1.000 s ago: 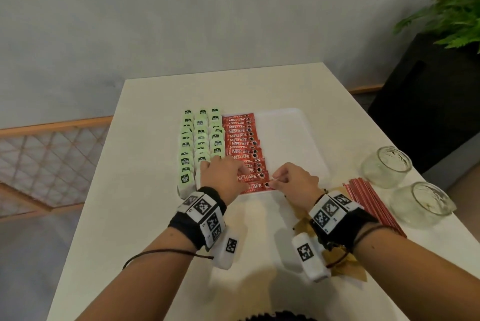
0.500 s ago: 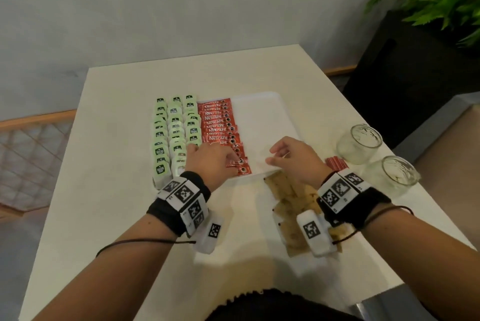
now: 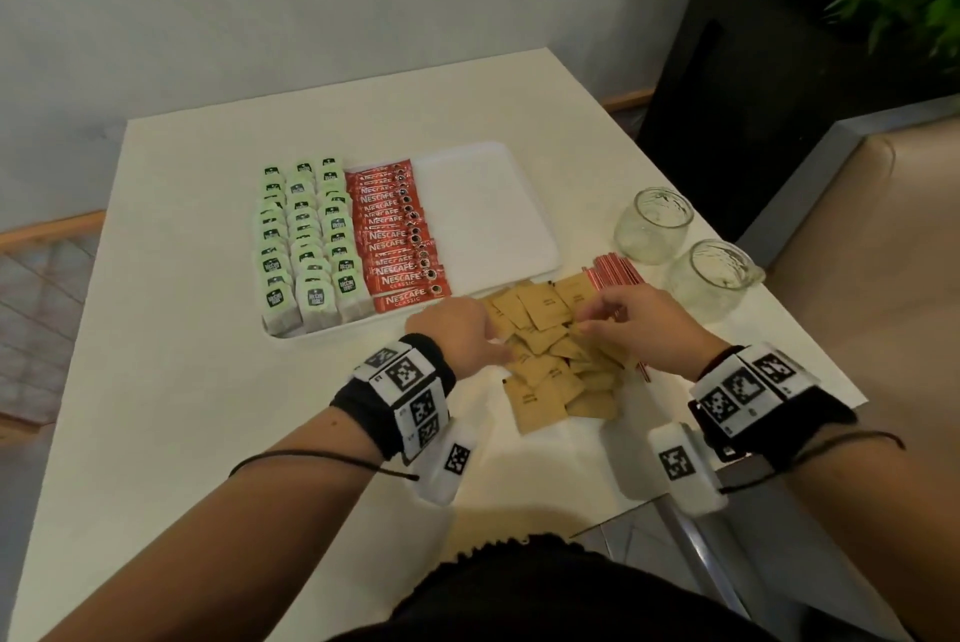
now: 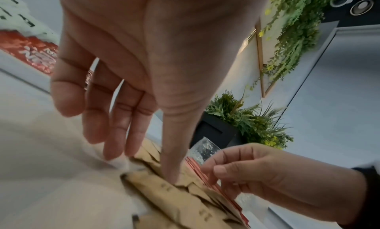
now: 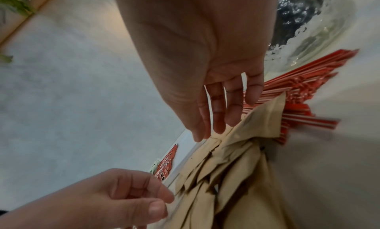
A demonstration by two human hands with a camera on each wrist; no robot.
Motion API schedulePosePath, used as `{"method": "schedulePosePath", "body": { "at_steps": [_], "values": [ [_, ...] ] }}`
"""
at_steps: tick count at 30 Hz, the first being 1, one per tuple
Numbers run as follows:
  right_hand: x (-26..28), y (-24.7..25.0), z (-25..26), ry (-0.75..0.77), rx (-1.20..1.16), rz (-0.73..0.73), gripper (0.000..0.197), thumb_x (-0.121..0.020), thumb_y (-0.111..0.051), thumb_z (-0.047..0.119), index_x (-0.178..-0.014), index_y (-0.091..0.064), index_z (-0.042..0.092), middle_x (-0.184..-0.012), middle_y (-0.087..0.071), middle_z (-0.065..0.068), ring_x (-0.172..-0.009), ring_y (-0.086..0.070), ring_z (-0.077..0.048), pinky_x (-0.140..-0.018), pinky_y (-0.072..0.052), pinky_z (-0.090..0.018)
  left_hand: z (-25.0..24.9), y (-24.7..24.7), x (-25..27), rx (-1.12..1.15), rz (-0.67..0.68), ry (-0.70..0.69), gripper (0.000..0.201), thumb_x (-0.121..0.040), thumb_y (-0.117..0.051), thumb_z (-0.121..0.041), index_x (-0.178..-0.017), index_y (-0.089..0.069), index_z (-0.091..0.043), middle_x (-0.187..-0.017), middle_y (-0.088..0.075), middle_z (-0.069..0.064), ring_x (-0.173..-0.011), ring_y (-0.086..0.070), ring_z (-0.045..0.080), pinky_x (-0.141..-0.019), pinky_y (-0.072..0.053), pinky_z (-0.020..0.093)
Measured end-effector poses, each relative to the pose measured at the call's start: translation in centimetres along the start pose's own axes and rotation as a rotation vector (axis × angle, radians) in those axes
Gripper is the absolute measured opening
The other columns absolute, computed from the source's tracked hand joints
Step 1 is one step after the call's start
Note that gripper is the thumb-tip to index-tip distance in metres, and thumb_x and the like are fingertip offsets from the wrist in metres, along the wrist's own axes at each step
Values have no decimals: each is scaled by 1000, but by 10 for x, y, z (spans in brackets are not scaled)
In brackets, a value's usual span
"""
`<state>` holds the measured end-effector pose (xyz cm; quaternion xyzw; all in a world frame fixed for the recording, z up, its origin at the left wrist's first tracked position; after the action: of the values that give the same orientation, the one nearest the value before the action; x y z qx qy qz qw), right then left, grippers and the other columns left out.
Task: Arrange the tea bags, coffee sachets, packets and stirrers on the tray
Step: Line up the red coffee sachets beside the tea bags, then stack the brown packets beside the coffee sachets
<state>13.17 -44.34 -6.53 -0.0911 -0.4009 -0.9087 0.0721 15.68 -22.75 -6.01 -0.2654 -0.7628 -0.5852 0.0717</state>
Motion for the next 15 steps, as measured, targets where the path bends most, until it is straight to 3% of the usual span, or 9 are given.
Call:
{"method": "schedulePosePath", "body": {
  "at_steps": [2,4,8,11,15],
  "values": [
    [0,-2,0,1,39,-11,12,-85,-71,33,-95,-71,27,-91,-67,12,-85,-58,-3,-74,-46,-23,-9,-6,2,-1,17,46,68,-71,-65,-74,-113,-61,-20,-110,-64,-6,-98,-61,17,-77,-47,31],
    [-1,2,-3,-26,89,-53,10,-85,-69,34,-94,-69,29,-90,-66,13,-86,-60,-5,-77,-50,-28,-19,-12,3,2,5,83,78,-65,-65,-80,-114,-59,-18,-110,-64,-4,-97,-62,18,-76,-47,31],
    [-2,10,-9,-84,106,-76,3,-86,-66,33,-89,-67,32,-95,-67,12,-92,-61,-8,-84,-52,-32,-28,-20,2,29,-10,144,69,-66,-68,-75,-105,-59,-19,-102,-63,-4,-92,-61,17,-73,-46,31],
    [-5,2,-4,-87,96,-43,12,-84,-69,39,-91,-69,29,-95,-68,12,-91,-61,-6,-85,-52,-32,-23,-22,1,75,21,157,58,-64,-74,-70,-92,-60,-21,-94,-63,-4,-86,-61,17,-69,-45,31],
    [-14,-17,14,-102,141,-14,38,-74,-76,51,-91,-56,24,-88,-61,10,-83,-58,-8,-75,-50,-31,-10,-22,8,82,37,151,65,-64,-82,-56,-110,-52,-22,-104,-58,-6,-94,-58,18,-76,-47,34]
  ]
}}
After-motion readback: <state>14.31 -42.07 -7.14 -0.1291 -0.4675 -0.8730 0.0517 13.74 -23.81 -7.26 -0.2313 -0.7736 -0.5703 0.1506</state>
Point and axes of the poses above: each hand's wrist, its own x-axis away from the middle knuckle, its own y-axis out of the back of the hand, z = x × y, the point moved 4 cm from there along -x, towards the middle knuckle
